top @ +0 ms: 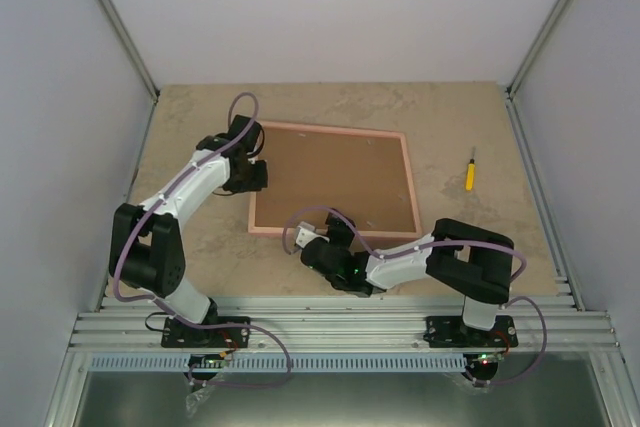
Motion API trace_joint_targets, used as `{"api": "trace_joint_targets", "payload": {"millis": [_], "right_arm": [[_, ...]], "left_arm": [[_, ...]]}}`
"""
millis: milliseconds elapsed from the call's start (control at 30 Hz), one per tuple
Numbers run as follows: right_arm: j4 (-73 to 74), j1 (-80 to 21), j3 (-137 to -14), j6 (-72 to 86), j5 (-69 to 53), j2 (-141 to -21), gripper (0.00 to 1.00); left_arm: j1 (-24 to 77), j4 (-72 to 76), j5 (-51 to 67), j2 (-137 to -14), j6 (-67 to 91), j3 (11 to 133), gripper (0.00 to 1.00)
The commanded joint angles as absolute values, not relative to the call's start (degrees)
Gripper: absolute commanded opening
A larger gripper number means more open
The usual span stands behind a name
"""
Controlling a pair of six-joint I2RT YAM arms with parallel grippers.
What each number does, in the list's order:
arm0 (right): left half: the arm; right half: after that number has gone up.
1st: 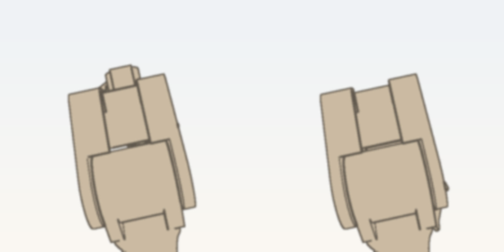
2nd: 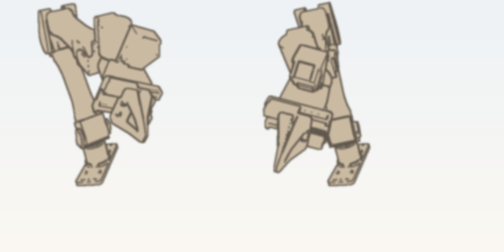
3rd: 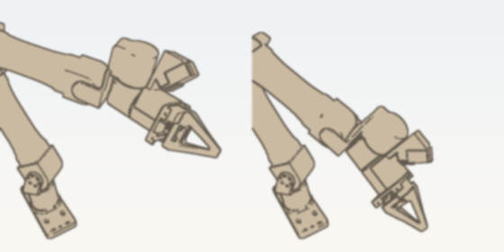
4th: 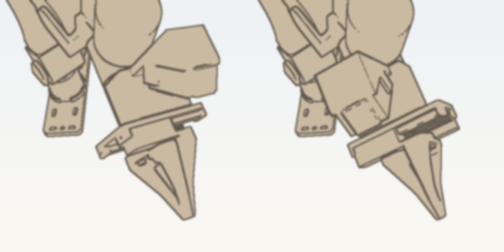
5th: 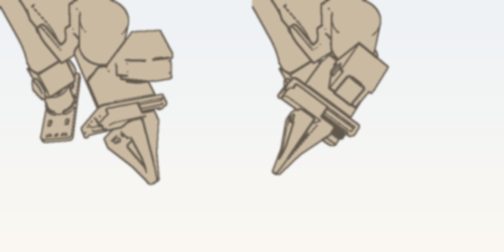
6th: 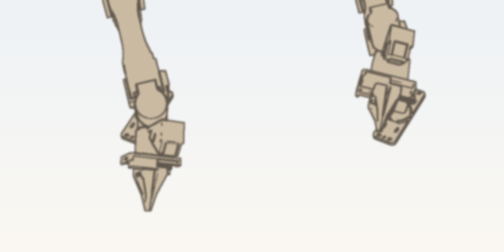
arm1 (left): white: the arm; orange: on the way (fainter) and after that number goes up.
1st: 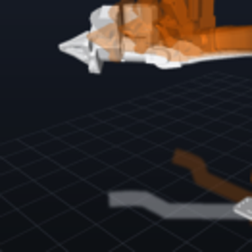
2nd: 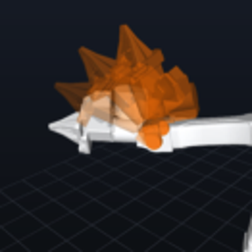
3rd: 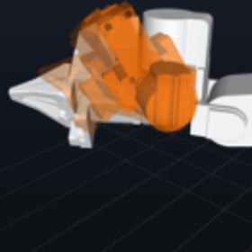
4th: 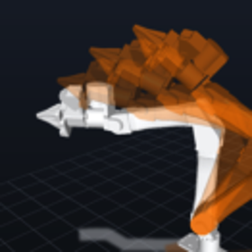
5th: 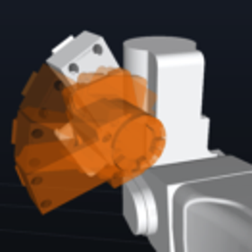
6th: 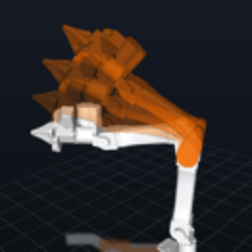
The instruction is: Take the photo out of the frame
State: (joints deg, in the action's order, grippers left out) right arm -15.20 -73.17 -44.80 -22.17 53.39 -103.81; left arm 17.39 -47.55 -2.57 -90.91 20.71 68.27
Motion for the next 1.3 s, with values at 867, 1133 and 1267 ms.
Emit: {"api": "trace_joint_targets", "payload": {"millis": [867, 1133, 1267], "right_arm": [[-25.5, -77.5, -45.1, -43.3, 56.4, -89.2, 0.0], [-2.4, -77.2, -55.8, -32.3, 51.0, -83.8, 0.0], [9.3, -76.6, -63.7, -26.1, 48.1, -83.2, 0.01]], "left_arm": [[11.3, -47.6, 4.1, -88.1, 21.7, 84.9, 0.33], [9.5, -44.7, 1.4, -76.8, 25.9, 85.1, 0.65], [9.4, -42.2, -0.7, -70.7, 27.9, 82.6, 0.72]]}}
